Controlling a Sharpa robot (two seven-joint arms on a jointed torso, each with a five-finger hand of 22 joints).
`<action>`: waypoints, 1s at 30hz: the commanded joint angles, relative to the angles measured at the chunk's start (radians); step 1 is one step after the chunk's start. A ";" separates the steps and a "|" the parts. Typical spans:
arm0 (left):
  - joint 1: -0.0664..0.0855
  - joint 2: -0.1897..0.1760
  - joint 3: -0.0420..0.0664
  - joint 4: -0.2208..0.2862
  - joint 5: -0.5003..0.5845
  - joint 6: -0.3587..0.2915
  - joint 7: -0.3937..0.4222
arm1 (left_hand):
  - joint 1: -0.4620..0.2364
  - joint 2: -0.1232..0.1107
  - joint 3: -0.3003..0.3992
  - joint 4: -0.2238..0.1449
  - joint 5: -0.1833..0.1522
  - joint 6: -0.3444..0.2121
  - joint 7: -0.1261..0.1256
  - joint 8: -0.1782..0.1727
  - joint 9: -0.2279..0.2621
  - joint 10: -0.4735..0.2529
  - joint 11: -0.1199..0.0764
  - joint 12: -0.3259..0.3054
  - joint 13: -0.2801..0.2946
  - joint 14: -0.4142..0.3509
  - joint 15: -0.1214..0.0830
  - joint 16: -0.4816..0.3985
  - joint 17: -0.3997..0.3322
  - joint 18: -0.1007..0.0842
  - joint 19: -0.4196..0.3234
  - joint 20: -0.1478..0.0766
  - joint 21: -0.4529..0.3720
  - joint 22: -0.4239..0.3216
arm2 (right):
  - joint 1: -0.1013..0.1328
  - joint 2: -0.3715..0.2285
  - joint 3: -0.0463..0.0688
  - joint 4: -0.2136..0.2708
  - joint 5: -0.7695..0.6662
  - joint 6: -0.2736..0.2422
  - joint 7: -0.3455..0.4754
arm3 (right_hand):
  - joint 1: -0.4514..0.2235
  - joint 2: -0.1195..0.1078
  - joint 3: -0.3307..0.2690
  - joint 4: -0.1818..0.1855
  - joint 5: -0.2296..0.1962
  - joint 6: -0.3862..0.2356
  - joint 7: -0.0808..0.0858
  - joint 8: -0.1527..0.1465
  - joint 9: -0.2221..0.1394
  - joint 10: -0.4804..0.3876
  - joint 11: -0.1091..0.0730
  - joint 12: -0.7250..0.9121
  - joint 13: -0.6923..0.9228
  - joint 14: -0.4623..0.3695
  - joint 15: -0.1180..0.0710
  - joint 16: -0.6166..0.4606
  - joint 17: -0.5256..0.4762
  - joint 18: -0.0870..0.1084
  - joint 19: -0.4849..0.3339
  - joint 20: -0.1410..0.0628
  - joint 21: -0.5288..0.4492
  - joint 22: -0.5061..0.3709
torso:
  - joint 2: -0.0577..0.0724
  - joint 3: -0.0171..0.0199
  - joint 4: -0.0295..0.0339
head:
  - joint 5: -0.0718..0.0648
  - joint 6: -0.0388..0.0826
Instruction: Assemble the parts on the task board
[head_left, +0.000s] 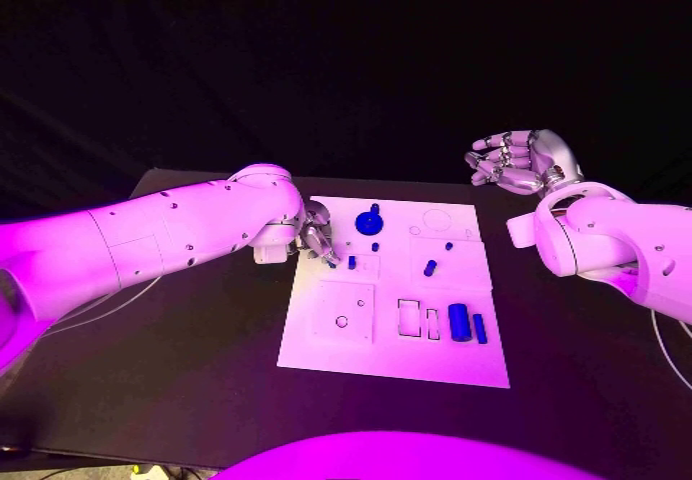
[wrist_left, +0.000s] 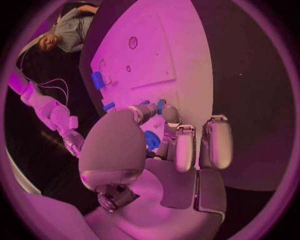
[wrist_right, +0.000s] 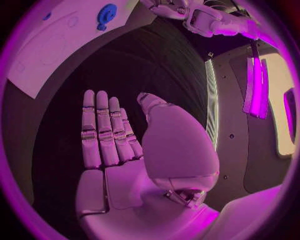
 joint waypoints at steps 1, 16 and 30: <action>-0.004 0.001 -0.003 0.002 -0.015 0.014 -0.001 | -0.004 0.005 0.174 -0.179 0.004 0.004 -0.004 0.004 0.001 0.012 -0.002 0.005 0.005 0.097 -0.008 0.006 0.236 -0.009 0.008 -0.001 0.005 0.077 | 0.000 0.001 0.000 0.000 -0.002 0.008 0.015 | -0.004 -0.007 0.006 -0.002 0.005 0.005 0.019 0.005 -0.001 0.001 0.004 -0.006 -0.001 -0.002 0.002 -0.003 -0.001 0.006 0.003 0.005 -0.005 -0.001 | 0.000 -0.0001 0.0004 | 0.000 -0.006; -0.004 0.003 -0.004 0.004 -0.016 0.020 -0.002 | -0.048 -0.005 0.197 -0.194 0.010 0.022 -0.010 0.010 -0.004 0.040 -0.006 0.027 0.041 0.101 -0.010 0.013 0.248 -0.012 0.018 -0.002 0.012 0.088 | 0.000 0.002 0.000 -0.001 -0.001 0.014 0.011 | -0.006 -0.008 0.007 -0.002 0.008 0.007 0.019 0.006 -0.001 0.002 0.005 -0.007 -0.005 -0.001 0.002 -0.005 -0.002 0.006 0.004 0.005 -0.005 -0.005 | 0.000 0.0001 -0.0001 | 0.000 -0.007; -0.004 -0.001 -0.005 0.000 -0.038 0.025 -0.003 | -0.073 0.002 0.194 -0.193 0.006 0.040 -0.019 0.017 -0.007 0.063 -0.013 0.042 0.064 0.104 -0.015 0.018 0.257 -0.015 0.029 -0.004 0.020 0.101 | 0.000 0.001 0.000 -0.001 0.000 0.017 0.011 | -0.006 -0.008 0.007 -0.002 0.008 0.008 0.019 0.006 -0.001 0.003 0.005 -0.007 -0.006 -0.001 0.002 -0.006 -0.003 0.006 0.004 0.005 -0.005 -0.007 | 0.000 -0.0005 0.0001 | -0.001 -0.008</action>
